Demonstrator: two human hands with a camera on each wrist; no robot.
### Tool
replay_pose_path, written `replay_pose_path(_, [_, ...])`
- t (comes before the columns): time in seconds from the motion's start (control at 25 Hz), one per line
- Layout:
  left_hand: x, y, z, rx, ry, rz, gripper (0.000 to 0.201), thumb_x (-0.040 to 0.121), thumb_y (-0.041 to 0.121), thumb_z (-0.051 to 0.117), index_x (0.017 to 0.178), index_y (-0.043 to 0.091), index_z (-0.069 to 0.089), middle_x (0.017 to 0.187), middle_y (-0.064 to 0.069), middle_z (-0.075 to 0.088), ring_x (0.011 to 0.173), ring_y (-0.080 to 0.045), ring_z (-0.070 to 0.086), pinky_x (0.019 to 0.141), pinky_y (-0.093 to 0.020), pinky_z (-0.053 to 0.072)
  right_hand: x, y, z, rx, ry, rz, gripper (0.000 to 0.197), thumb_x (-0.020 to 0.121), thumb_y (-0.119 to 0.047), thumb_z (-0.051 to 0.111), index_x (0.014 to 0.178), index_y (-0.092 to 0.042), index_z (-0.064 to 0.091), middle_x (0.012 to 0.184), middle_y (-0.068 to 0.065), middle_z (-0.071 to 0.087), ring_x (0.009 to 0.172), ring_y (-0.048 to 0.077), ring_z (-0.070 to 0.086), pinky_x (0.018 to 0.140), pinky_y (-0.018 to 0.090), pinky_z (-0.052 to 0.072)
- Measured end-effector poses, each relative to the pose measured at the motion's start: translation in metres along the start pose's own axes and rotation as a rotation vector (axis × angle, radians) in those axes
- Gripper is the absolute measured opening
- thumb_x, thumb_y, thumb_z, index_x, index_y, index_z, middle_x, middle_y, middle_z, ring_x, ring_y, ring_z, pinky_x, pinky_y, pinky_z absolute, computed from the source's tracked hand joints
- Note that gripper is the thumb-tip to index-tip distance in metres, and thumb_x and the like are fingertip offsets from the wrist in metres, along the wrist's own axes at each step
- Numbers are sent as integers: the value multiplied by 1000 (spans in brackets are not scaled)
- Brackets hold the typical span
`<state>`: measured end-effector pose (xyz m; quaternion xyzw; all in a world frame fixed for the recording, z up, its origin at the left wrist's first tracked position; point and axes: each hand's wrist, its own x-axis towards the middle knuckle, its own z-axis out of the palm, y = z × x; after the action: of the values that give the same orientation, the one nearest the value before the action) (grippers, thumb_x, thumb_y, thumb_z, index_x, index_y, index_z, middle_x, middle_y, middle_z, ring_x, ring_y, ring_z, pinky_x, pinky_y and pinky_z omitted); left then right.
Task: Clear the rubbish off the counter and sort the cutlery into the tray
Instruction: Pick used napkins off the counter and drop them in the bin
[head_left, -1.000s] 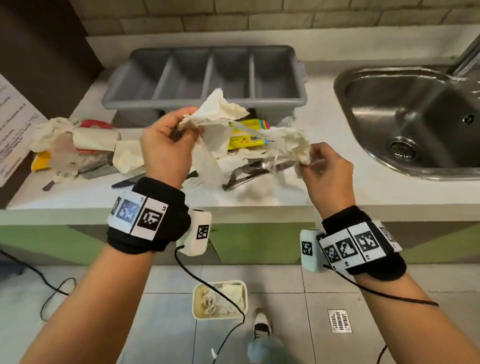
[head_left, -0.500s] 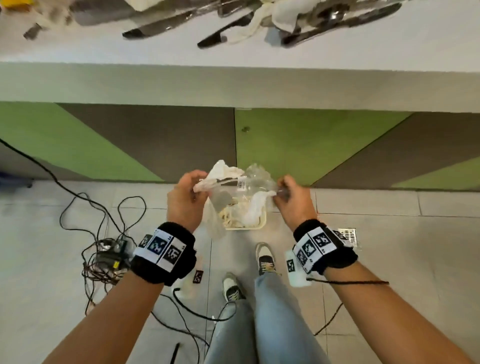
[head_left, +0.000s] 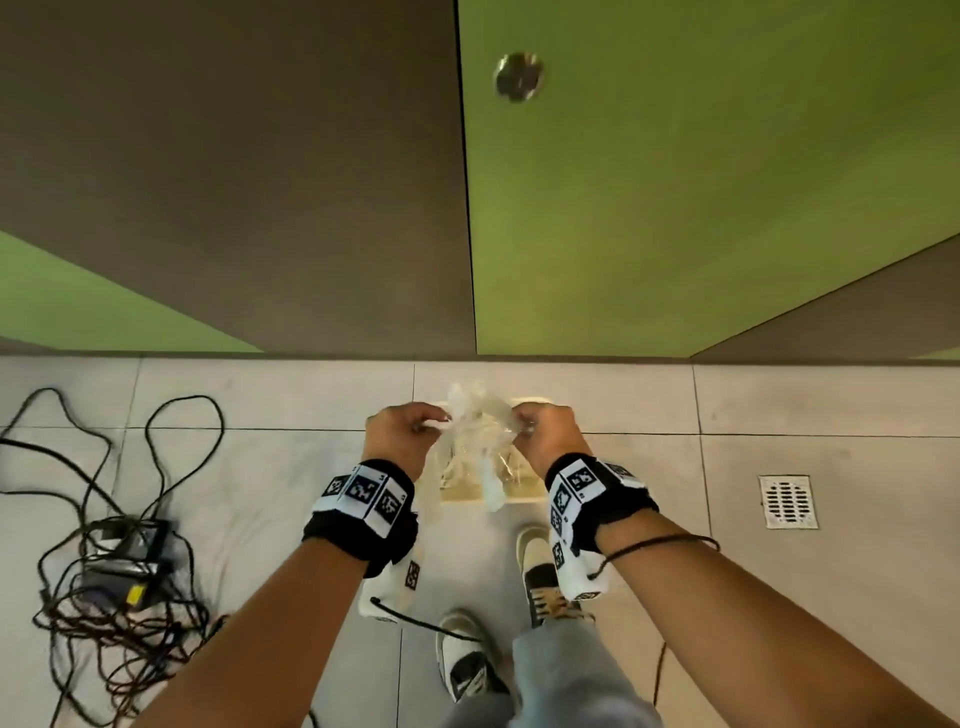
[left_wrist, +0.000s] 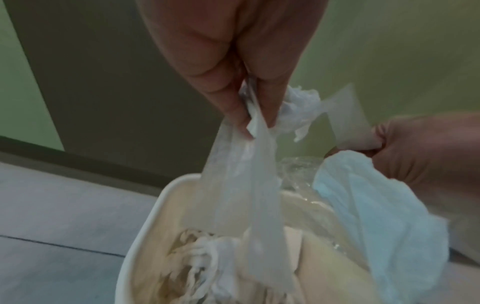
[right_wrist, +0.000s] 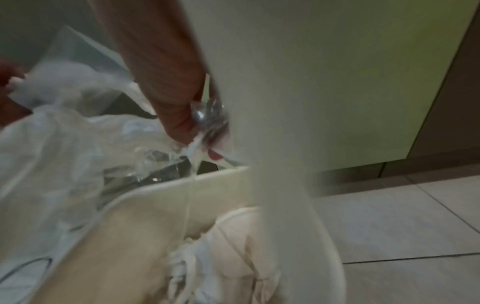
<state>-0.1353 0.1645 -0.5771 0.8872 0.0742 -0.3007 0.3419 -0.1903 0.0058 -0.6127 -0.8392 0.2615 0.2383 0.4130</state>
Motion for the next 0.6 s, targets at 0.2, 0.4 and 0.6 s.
replay_pose_path(0.2, [65, -38, 65, 305, -221, -1, 37, 90, -4, 43, 117, 9, 66, 135, -6, 58, 128, -19, 49, 102, -11, 30, 83, 41, 55, -270, -208, 89, 30, 90, 0, 42, 113, -4, 62, 118, 17, 64, 111, 32, 59, 95, 35, 46])
replay_pose_path(0.4, [98, -61, 110, 568, -414, 5, 50, 97, 21, 39, 145, 9, 28, 156, -9, 24, 143, -25, 25, 117, -29, 20, 110, 63, 88, -513, -377, 127, 48, 95, -13, 38, 142, -6, 27, 151, 9, 26, 138, 31, 26, 114, 49, 24])
replay_pose_path(0.6, [107, -78, 118, 710, -476, -14, 81, 83, 48, 52, 148, 27, 9, 160, -3, 6, 148, -26, -1, 122, -44, 6, 90, 63, 83, -617, -296, 139, 60, 91, -39, 43, 143, -18, 23, 153, 9, 17, 142, 32, 12, 113, 53, 20])
